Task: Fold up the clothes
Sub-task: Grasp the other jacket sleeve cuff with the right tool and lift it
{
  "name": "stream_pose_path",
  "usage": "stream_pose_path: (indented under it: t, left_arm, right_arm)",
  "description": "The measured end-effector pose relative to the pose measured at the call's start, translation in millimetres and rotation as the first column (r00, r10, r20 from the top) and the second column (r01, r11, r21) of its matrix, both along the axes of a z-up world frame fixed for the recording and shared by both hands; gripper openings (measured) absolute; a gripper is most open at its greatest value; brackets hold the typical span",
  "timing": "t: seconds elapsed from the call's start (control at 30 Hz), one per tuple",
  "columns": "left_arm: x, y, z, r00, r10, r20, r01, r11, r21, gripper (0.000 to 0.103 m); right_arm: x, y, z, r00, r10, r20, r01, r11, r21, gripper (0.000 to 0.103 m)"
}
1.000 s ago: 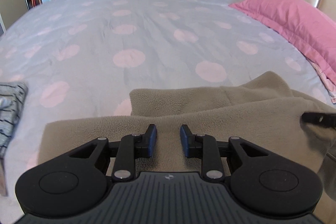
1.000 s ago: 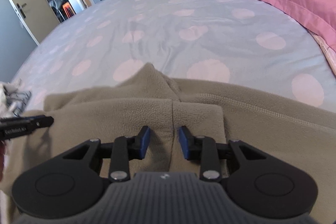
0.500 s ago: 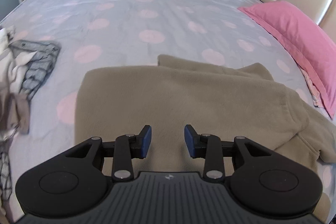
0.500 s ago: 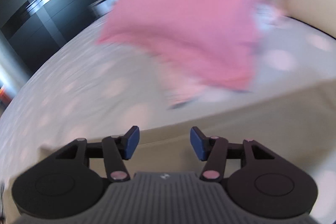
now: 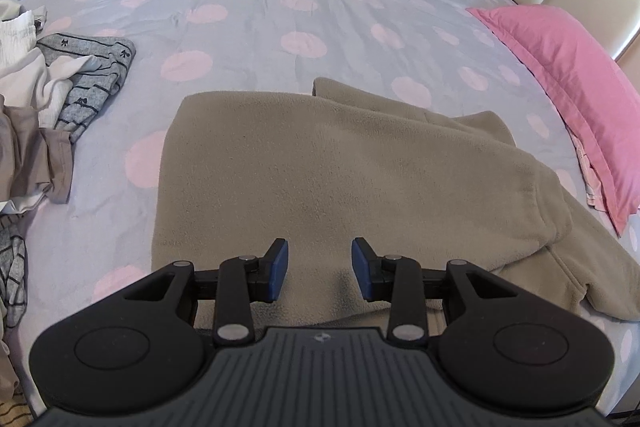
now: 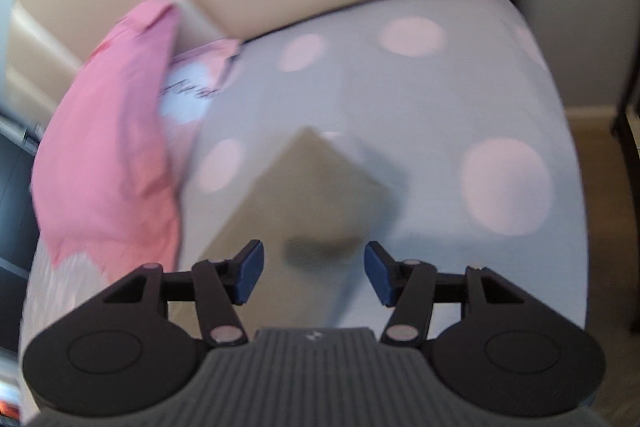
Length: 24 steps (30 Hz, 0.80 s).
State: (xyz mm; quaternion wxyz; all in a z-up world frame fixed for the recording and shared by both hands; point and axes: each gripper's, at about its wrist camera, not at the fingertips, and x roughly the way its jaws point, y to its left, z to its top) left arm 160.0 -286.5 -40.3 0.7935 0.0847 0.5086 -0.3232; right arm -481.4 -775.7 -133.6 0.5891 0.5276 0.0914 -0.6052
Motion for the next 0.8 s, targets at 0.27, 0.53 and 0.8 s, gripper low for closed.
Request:
stream_pose_path:
  t: [0.27, 0.53, 0.8]
  left_arm:
    - [-2.0, -3.2, -8.1, 1.000, 0.016, -0.019, -0.015, 0.999, 0.033, 0.033]
    - [5.9, 2.5, -8.2, 0.999, 0.048, -0.022, -0.047, 0.998, 0.033, 0.033]
    - [14.4, 2.7, 5.4, 0.999, 0.033, 0.009, -0.033, 0.999, 0.041, 0.033]
  right_arm:
    - [-21.5, -24.0, -40.1, 0.986, -0.027, 0.165, 0.027, 1.000, 0.001, 0.051]
    - [3.7, -29.7, -16.9, 1.000, 0.024, 0.010, -0.023, 0.998, -0.052, 0.019]
    - [72.2, -1.8, 81.6, 0.982, 0.167, -0.091, -0.184, 0.955, -0.232, 0.018]
